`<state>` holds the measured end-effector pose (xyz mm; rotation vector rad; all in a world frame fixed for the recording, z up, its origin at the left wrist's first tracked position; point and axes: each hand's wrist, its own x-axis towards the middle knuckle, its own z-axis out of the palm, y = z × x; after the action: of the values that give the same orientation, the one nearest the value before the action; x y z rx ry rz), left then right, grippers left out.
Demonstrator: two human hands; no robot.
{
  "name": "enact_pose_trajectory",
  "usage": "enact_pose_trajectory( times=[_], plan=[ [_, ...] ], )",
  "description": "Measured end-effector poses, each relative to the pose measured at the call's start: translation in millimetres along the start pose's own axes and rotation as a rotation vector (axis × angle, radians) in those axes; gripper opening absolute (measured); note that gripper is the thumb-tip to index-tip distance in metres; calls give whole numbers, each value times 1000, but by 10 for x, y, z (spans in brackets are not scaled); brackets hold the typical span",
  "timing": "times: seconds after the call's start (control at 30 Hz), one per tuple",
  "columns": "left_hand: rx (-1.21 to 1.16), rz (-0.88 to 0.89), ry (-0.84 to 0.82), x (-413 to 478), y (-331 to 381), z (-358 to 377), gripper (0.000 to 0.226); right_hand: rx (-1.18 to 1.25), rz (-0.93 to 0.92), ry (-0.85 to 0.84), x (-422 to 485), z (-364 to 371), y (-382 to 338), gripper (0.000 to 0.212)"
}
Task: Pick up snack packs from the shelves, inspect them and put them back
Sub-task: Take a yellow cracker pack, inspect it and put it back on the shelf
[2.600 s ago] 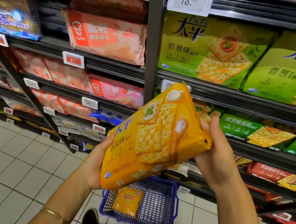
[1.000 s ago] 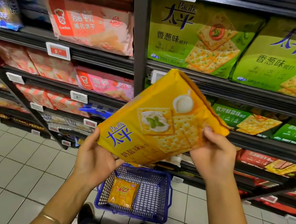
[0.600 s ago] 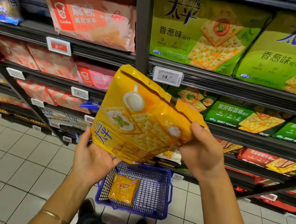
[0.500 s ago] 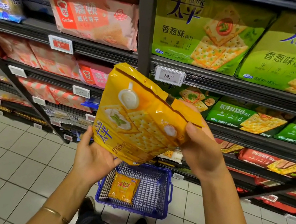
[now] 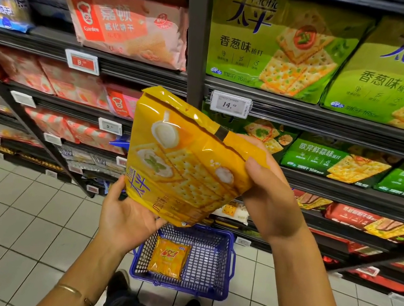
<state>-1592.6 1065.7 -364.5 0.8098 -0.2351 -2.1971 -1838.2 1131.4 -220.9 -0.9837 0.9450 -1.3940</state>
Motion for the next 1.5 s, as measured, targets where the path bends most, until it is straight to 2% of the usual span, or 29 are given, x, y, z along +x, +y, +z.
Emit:
enact_pose_trajectory(
  times=[0.13, 0.23, 0.33, 0.53, 0.67, 0.77, 0.87, 0.97, 1.03, 1.1, 1.23, 1.37, 1.5],
  plan=[
    [-8, 25, -43, -31, 44, 50, 70, 97, -1, 72, 27, -32, -13, 29],
    [-18, 33, -98, -43, 80, 110, 69, 157, -6, 125, 43, -84, 9, 38],
    [-44, 32, -156, -38, 105, 156, 69, 178, -18, 106, 56, -104, -13, 40],
    [-70, 41, -178, -40, 118, 261, 67, 202, -41, 97, 67, -137, -15, 40],
    [-47, 113, -143, -105, 123, 353, 66, 277, -32, 147, 91, -188, 25, 40],
    [55, 249, -115, -215, 204, 577, 69, 493, -40, 267, 138, -281, 103, 42],
    [224, 451, -156, -329, 278, 836, 84, 742, -38, 434, 174, -429, 240, 43],
    [598, 638, -222, -487, 311, 1110, 65, 934, -30, 515, 179, -571, 412, 52],
    [840, 761, -271, -559, 319, 1259, 60, 996, 15, 538, 180, -613, 523, 54],
    [963, 843, -315, -583, 311, 1360, 58, 1017, 76, 533, 166, -615, 624, 55],
    [970, 836, -366, -600, 290, 1404, 53, 1023, 95, 528, 123, -604, 726, 55],
    [968, 760, -449, -684, 296, 1383, 64, 998, 108, 561, 108, -656, 714, 53],
    [1171, 766, -495, -734, 276, 1469, 67, 1026, 197, 659, 134, -632, 717, 55]
  ],
)
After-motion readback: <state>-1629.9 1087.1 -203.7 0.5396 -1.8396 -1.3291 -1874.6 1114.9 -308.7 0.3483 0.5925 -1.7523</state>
